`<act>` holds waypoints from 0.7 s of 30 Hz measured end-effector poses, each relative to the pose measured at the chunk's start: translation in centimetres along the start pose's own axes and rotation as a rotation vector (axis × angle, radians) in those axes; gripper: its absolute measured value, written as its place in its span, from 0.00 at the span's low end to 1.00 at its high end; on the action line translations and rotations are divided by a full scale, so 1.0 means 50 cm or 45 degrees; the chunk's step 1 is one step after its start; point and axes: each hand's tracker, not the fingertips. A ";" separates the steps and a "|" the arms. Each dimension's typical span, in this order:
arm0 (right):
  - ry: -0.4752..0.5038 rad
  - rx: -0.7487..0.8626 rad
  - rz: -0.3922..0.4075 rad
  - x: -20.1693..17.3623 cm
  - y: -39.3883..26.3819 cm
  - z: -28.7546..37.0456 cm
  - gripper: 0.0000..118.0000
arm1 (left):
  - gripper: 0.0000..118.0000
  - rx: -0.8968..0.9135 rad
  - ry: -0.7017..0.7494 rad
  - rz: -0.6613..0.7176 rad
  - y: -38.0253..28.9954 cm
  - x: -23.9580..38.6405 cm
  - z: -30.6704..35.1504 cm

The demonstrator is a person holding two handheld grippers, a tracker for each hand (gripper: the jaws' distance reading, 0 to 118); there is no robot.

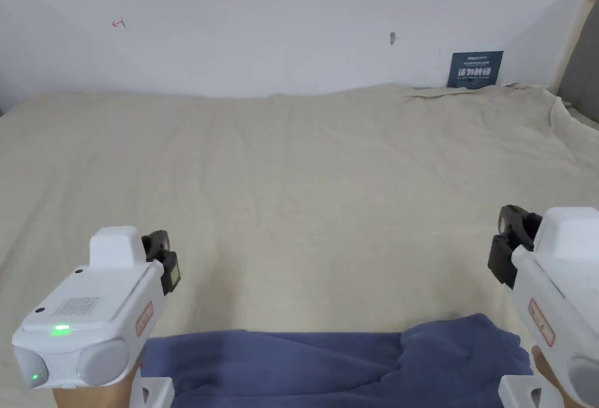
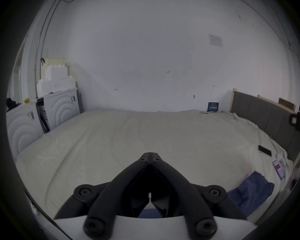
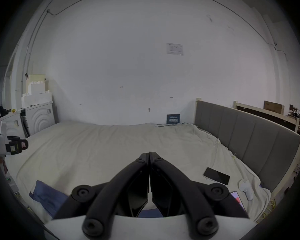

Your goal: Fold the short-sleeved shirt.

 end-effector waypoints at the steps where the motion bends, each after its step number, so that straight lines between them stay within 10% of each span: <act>1: -0.009 0.001 -0.003 -0.004 -0.001 -0.001 0.00 | 0.00 0.009 0.004 0.003 -0.003 0.002 0.003; 13: -0.013 -0.026 0.001 -0.015 -0.005 -0.011 0.00 | 0.01 -0.240 -0.097 0.116 -0.002 -0.086 -0.048; 16: -0.015 -0.040 0.001 -0.012 -0.008 -0.012 0.00 | 0.18 -0.373 -0.128 0.245 -0.009 -0.150 -0.077; 21: -0.028 -0.061 -0.003 -0.008 -0.009 -0.014 0.00 | 0.80 -0.624 -0.167 0.386 -0.045 -0.255 -0.127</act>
